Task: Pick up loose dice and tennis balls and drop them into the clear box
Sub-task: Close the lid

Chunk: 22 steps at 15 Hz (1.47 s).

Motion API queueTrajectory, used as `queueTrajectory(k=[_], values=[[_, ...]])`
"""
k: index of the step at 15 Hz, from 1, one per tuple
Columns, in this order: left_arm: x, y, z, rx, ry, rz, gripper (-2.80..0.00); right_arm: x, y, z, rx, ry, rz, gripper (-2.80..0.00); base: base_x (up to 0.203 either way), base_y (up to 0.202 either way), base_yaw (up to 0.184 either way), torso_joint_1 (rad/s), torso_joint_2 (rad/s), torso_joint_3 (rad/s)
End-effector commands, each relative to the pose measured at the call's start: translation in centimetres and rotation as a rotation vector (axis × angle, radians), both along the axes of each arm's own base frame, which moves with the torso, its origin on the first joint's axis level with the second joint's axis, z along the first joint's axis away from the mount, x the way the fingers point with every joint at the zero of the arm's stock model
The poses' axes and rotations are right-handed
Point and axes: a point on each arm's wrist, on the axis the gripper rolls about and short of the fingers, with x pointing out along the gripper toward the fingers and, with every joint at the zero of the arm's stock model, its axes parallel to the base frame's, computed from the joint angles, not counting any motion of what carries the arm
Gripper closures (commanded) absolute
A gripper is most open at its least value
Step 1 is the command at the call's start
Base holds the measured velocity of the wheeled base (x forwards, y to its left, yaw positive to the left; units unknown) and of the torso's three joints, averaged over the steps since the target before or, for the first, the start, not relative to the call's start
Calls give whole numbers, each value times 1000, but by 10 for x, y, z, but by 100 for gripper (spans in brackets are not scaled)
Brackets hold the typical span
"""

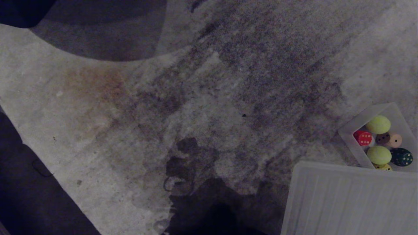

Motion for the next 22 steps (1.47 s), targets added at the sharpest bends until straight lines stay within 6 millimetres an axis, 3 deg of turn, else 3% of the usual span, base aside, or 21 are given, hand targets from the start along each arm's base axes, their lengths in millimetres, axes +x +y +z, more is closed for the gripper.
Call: queueTrajectory(k=[1, 4, 16, 22], values=[[0, 0, 0, -1, 2, 1, 0, 0, 0, 0, 2, 2, 0, 0, 0, 0, 0, 0, 0, 0], [0, 0, 0, -1, 2, 1, 0, 0, 0, 0, 2, 2, 0, 0, 3, 0, -28, 0, 1, 1], [0, 0, 0, -1, 2, 2, 0, 0, 0, 0, 0, 0, 0, 0, 2, 10, -157, 3, 2, 2], [0, 0, 0, 4, 1, -1, 0, 0, 0, 0, 0, 2, 0, 0, 0, 1, -12, 1, 2, -27]])
